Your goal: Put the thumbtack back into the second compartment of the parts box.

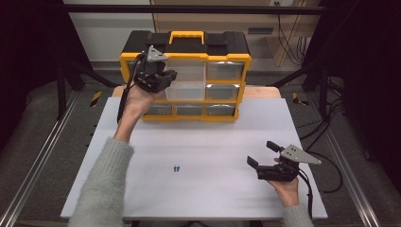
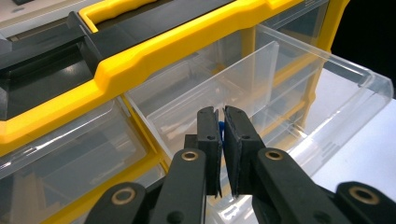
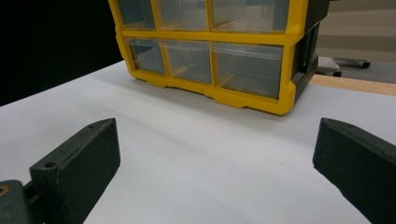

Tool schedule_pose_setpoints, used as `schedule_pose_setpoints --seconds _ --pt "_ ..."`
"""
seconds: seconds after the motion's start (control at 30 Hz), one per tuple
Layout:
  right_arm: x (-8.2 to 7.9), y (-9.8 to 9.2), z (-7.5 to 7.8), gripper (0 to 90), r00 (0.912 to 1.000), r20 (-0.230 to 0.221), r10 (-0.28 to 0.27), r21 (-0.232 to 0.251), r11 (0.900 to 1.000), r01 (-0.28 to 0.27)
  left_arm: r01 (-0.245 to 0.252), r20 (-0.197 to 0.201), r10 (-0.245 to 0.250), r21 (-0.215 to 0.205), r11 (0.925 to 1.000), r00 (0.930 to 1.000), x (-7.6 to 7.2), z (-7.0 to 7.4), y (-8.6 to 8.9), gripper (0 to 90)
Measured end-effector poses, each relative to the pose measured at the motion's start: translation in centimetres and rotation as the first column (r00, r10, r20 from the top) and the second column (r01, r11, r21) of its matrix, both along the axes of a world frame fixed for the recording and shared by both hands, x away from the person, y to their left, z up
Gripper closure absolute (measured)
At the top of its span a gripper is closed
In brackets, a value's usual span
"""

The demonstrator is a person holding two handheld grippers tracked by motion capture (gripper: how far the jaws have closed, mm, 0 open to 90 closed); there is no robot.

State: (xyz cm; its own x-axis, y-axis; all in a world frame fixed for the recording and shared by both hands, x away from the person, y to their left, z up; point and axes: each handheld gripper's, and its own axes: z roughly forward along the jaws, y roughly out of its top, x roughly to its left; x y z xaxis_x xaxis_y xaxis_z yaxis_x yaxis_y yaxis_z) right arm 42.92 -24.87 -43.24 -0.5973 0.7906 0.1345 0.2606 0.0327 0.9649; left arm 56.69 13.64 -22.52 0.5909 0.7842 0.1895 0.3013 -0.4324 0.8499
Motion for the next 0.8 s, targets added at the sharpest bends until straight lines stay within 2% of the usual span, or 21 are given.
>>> schedule_pose_setpoints --seconds 0.33,0.43,0.6,0.7,0.73,0.8 --pt "0.0 0.0 0.0 1.3 1.0000 0.001 0.002 0.002 1.000 -0.002 -0.008 -0.014 0.008 0.015 0.9999 0.9999 0.5 -0.3 -0.4 83.4" --pt "0.1 -0.1 -0.1 1.3 0.9998 0.018 0.008 -0.009 1.000 -0.008 -0.018 -0.012 0.018 0.001 0.9998 0.9998 0.6 -0.3 -0.4 82.5" --pt "0.1 -0.1 -0.1 1.3 0.9998 0.018 0.008 -0.008 1.000 -0.008 -0.017 -0.007 0.017 0.001 0.9998 0.9998 0.4 0.0 -0.2 75.2" --pt "0.1 -0.1 0.0 1.3 0.9998 0.018 0.009 -0.008 1.000 -0.009 -0.019 0.004 0.019 -0.008 0.9998 0.9998 0.1 0.3 -0.1 71.2" --pt "0.1 -0.1 -0.1 1.3 0.9996 0.026 0.011 -0.011 1.000 -0.010 -0.021 0.012 0.021 -0.029 0.9994 0.9997 0.0 0.4 -0.1 70.0" --pt "0.1 -0.1 -0.1 1.3 0.9998 0.017 0.009 -0.005 1.000 -0.009 -0.020 0.023 0.021 -0.031 0.9993 0.9995 -0.4 0.7 0.1 67.9"
